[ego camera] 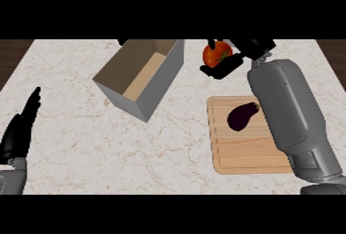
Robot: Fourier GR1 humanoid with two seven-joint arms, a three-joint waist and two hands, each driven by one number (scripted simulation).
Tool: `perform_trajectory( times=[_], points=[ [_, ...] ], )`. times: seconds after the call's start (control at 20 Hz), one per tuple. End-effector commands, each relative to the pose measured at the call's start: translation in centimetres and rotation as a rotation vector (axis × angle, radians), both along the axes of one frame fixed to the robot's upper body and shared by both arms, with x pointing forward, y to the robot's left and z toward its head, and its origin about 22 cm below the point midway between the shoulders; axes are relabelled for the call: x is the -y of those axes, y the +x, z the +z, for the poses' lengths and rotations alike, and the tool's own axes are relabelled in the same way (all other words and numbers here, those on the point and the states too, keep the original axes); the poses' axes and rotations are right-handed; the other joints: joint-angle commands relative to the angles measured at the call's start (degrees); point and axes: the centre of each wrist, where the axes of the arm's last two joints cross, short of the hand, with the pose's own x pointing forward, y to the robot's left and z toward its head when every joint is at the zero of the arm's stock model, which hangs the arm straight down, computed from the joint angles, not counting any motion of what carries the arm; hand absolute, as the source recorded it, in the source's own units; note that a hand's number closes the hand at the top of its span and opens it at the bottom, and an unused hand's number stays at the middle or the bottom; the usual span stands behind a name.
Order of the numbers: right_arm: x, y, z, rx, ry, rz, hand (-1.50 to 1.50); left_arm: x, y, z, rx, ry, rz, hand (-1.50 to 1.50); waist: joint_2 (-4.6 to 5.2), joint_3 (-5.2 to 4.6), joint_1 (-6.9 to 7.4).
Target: Pick the tomato from the cutting board and place it in the cardboard box
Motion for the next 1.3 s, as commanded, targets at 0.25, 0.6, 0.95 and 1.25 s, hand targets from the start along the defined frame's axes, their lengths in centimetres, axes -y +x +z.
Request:
perform_trajectory(
  times=[0.25,0.6,0.95,1.25],
  points=[
    [-8.7,1.4,3.9,-0.115,0.141,0.008,1.50,-0.1,-1.7,-0.1,-0.010,-0.001,-0.021,0.00,0.23,-0.01,1.39],
    [-11.9,2.1,3.2,-0.245,0.190,-0.020,1.50,1.2,0.6,-0.1,0.006,-0.001,-0.062,0.00,0.85,-0.07,3.26],
    [-13.2,2.4,2.9,-0.252,0.183,-0.092,1.50,3.5,2.6,0.7,0.031,0.011,-0.110,0.00,1.65,-0.15,5.85],
    [-12.3,2.5,0.0,-0.259,0.166,-0.214,1.50,3.8,2.8,0.3,0.019,0.009,-0.116,0.00,1.99,-0.18,7.07]
  ],
)
